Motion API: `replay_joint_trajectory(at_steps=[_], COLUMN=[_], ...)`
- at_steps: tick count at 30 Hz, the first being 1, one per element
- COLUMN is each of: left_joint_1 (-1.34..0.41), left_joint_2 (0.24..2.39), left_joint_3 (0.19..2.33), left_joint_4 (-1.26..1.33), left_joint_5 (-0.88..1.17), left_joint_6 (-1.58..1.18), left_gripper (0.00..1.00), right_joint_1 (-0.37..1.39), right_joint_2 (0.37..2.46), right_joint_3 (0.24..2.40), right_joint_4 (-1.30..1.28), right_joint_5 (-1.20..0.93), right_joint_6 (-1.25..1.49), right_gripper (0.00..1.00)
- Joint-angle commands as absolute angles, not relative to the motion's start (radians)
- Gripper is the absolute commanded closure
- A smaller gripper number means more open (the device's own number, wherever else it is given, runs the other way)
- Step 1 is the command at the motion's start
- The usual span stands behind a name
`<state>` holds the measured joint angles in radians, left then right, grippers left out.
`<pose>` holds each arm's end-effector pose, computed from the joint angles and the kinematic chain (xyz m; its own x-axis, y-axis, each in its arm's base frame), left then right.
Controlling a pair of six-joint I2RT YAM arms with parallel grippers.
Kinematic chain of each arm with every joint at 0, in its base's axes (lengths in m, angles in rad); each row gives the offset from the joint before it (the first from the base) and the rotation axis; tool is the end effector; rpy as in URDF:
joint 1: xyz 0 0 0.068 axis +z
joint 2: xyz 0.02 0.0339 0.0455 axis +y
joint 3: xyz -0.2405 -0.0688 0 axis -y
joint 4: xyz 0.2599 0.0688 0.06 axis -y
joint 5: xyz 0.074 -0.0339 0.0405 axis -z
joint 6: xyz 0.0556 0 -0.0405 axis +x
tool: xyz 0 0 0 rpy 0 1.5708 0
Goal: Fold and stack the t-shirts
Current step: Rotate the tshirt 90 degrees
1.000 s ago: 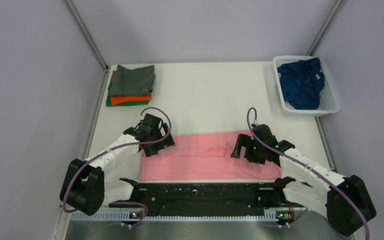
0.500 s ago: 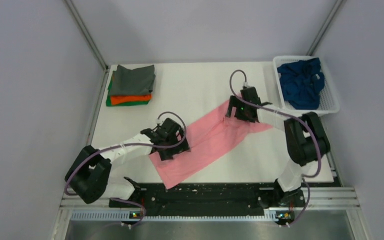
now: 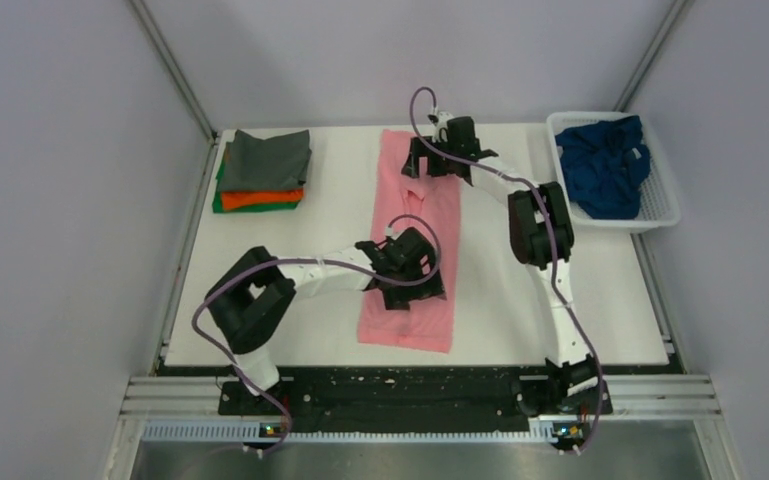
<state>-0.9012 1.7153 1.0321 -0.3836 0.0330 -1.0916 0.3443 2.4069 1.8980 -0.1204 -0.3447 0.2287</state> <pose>0.2199 -0.2808 0.1205 -0.9547 -0.2228 -0.1970 -0.1164 0.8895 -0.4419 0.5178 0.2056 0.1261 -0.6699 -0.0135 -0.7423 -0.4343 0.8181 0.3770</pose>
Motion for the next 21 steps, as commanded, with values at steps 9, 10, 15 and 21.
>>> replay_joint_trajectory(at_steps=[9, 10, 15, 21], left_joint_1=[-0.969, -0.970, -0.993, -1.003], left_joint_2=[1.762, 1.739, 1.615, 1.469], left_joint_3=[1.120, 1.104, 1.085, 1.019], left_joint_4=[-0.411, -0.416, -0.441, -0.545], left_joint_5=[0.012, 0.010, -0.052, -0.120], left_joint_6=[-1.037, -1.037, -0.988, -0.976], left_gripper=[0.02, 0.02, 0.01, 0.02], right_joint_1=[0.425, 0.426, 0.425, 0.427], right_joint_2=[2.633, 2.596, 2.391, 2.000], right_joint_3=[2.414, 2.416, 2.344, 1.839], right_joint_4=[-0.217, -0.219, -0.213, -0.191], right_joint_5=[-0.277, -0.261, -0.224, -0.194], right_joint_6=[0.196, 0.185, 0.181, 0.214], right_gripper=[0.01, 0.01, 0.01, 0.01])
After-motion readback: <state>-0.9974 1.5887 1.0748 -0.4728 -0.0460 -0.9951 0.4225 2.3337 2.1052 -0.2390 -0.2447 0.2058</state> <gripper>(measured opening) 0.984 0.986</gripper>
